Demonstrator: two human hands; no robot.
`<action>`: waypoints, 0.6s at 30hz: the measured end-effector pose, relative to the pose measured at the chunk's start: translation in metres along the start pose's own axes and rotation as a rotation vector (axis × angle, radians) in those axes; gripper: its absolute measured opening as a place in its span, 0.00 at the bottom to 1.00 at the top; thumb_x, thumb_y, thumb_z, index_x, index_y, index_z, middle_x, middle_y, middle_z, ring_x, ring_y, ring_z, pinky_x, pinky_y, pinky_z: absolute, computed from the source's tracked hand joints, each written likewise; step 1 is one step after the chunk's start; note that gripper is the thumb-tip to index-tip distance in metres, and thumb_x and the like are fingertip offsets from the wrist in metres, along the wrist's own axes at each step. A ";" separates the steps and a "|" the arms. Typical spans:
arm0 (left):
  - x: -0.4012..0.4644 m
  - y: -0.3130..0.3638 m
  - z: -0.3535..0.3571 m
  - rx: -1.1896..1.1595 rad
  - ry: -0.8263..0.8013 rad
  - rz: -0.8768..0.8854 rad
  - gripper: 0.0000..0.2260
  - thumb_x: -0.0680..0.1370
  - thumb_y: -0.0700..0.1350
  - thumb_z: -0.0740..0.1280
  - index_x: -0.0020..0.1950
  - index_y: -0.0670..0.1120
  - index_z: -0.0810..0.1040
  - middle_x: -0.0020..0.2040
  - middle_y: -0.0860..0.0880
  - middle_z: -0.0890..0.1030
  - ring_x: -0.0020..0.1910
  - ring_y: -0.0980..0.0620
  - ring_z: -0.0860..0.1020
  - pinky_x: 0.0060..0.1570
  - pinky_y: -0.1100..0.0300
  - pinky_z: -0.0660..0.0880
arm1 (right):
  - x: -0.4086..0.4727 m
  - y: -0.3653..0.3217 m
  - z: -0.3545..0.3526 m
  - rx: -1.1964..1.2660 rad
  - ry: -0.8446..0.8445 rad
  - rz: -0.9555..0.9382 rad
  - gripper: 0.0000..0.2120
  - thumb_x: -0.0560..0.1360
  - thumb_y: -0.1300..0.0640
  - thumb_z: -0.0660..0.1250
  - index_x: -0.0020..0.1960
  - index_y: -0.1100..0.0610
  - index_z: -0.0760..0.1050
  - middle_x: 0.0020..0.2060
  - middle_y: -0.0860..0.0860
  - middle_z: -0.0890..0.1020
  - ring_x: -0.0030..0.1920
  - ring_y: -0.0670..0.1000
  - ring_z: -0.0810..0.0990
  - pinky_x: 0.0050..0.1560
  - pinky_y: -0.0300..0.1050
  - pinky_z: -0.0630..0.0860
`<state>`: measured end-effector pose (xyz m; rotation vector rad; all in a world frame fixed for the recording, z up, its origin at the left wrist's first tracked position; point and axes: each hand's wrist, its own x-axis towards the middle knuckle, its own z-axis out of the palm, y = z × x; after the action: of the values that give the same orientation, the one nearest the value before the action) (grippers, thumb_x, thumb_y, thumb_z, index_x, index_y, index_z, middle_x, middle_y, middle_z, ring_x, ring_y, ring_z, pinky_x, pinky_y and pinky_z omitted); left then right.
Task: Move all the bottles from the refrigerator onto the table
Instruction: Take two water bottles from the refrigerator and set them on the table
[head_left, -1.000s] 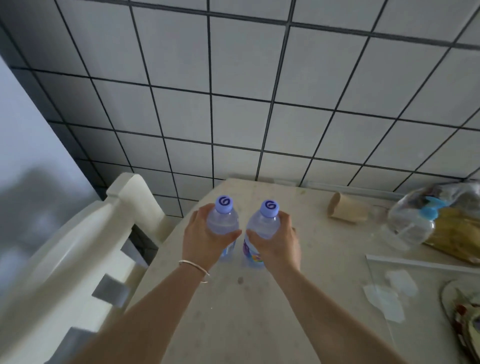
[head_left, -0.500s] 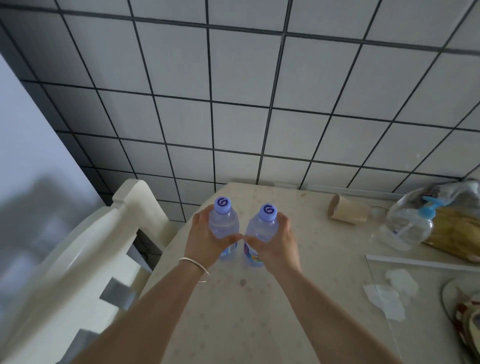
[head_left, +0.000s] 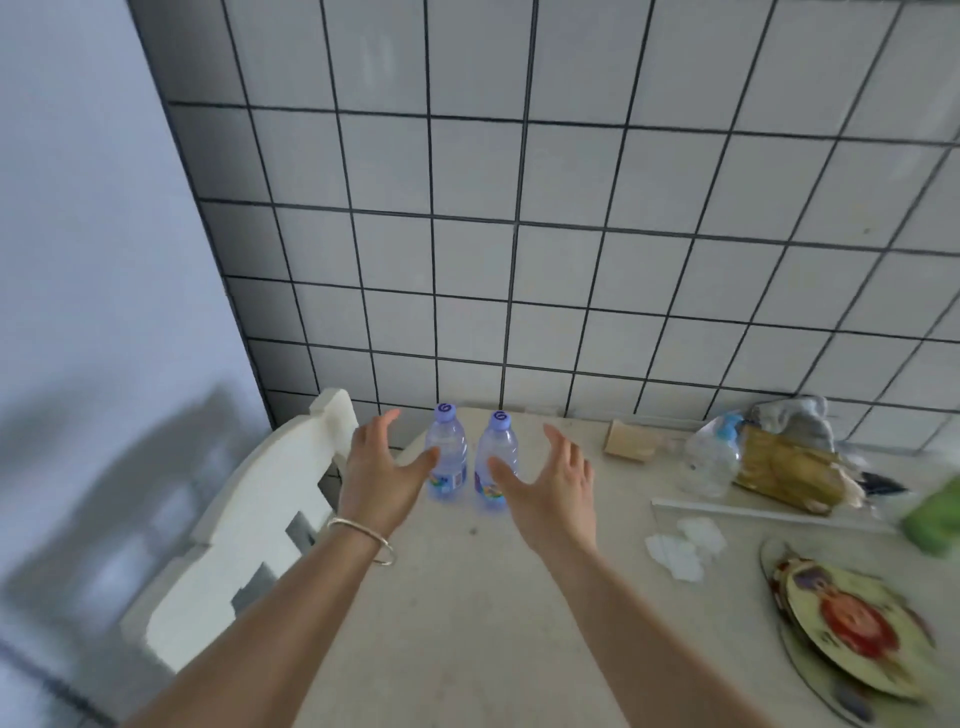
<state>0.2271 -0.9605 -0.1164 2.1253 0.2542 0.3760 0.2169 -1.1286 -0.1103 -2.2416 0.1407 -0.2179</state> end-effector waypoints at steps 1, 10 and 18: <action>-0.021 0.009 -0.010 -0.008 0.016 0.019 0.27 0.72 0.47 0.71 0.69 0.46 0.67 0.64 0.46 0.71 0.63 0.47 0.71 0.58 0.59 0.65 | -0.018 -0.005 -0.011 0.009 0.005 -0.021 0.36 0.70 0.42 0.67 0.72 0.53 0.59 0.69 0.48 0.66 0.69 0.51 0.61 0.64 0.42 0.61; -0.229 0.050 -0.104 -0.076 0.197 0.084 0.20 0.72 0.47 0.72 0.62 0.49 0.72 0.57 0.53 0.77 0.53 0.55 0.75 0.57 0.59 0.71 | -0.203 -0.030 -0.086 0.067 -0.011 -0.195 0.33 0.71 0.42 0.67 0.70 0.52 0.61 0.67 0.49 0.68 0.66 0.50 0.64 0.62 0.42 0.62; -0.348 0.059 -0.182 -0.128 0.245 0.120 0.17 0.72 0.46 0.72 0.59 0.50 0.75 0.55 0.52 0.78 0.51 0.55 0.78 0.55 0.58 0.74 | -0.338 -0.062 -0.107 0.073 -0.017 -0.302 0.31 0.70 0.43 0.68 0.69 0.52 0.63 0.67 0.47 0.69 0.66 0.50 0.65 0.62 0.43 0.62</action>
<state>-0.1604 -0.9637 -0.0305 1.9731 0.2365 0.7073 -0.1338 -1.1119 -0.0323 -2.1839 -0.2137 -0.3592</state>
